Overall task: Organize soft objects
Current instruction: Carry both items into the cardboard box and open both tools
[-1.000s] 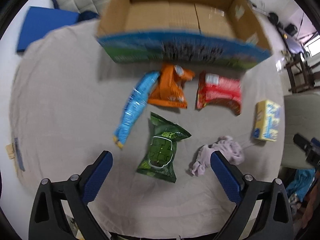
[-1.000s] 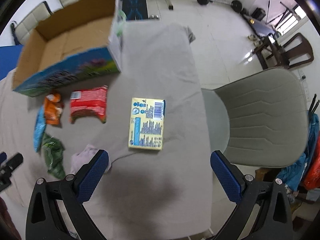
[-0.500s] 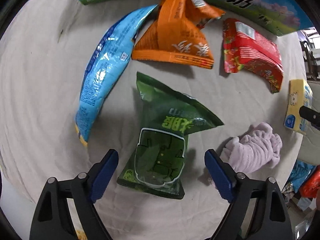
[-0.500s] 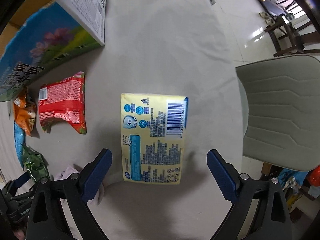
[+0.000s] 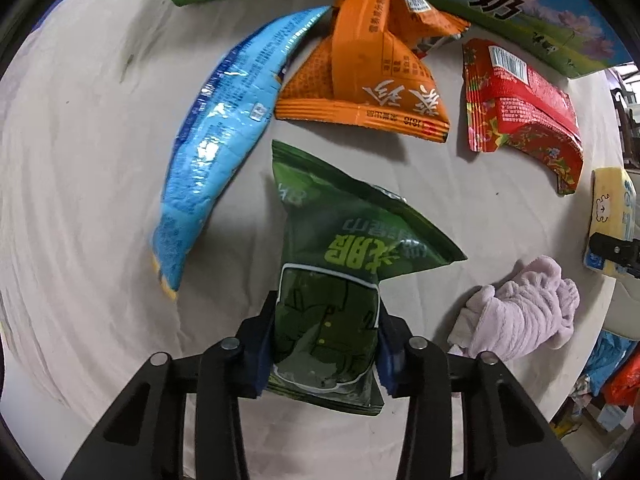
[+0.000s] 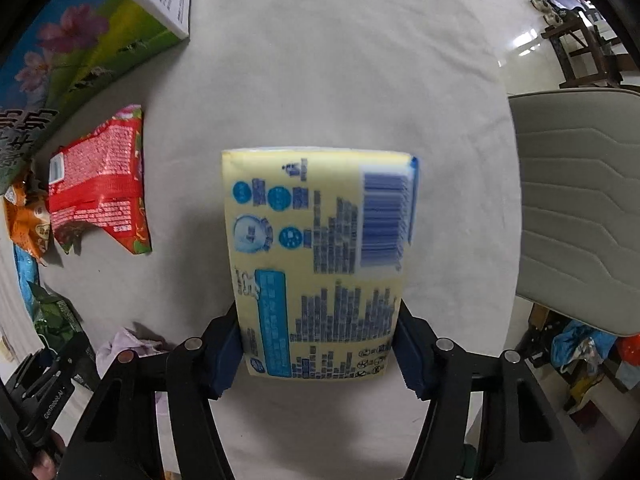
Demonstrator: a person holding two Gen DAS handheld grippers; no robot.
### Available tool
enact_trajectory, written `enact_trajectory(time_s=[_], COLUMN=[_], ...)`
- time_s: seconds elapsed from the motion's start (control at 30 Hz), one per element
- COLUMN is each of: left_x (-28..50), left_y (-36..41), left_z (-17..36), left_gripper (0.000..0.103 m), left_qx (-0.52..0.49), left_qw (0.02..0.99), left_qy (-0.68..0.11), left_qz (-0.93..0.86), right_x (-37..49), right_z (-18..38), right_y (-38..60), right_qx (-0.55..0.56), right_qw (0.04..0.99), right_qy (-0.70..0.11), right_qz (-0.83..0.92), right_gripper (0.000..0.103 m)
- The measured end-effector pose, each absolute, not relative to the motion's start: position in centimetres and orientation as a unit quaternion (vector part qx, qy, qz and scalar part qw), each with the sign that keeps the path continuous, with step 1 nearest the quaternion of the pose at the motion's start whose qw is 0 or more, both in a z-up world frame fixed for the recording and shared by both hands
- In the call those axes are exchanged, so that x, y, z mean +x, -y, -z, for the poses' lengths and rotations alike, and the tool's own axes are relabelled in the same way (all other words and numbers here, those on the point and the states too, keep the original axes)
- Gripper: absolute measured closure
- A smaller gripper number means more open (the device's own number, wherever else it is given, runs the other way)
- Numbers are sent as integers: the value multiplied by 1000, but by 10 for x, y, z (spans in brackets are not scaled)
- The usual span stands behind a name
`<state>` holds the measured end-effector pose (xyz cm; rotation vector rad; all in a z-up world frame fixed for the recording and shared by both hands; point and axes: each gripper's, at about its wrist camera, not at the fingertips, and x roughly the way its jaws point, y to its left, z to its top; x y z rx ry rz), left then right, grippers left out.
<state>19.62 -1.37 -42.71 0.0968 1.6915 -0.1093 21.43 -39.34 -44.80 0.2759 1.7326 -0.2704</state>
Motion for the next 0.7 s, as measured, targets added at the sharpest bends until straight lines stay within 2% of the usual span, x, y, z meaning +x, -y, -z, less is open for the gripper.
enact_trajectory(time_s=[0.27,0.5,0.6,0.7], left_x=[170,156,182,206], left_y=[19,28,35,45], left_z=[388,310,262,237], left_gripper=[67,68,68,68], left_qx=[42,7,-3,-14], left_qw=[696,742,757,767], left_qy=[-717,-670,-652,-638], left_qz=[21,29,44,65], right_x=[184,176,178,181], right_z=[396,322,289,260], right_y=[385,362,349,339], right_qx=[117,105,101,101], right_qw=[663,699,714,729], right_qy=[-735,-707,-692,-677], right_qz=[81,25,6,-8], right_gripper=[37,37,37,37])
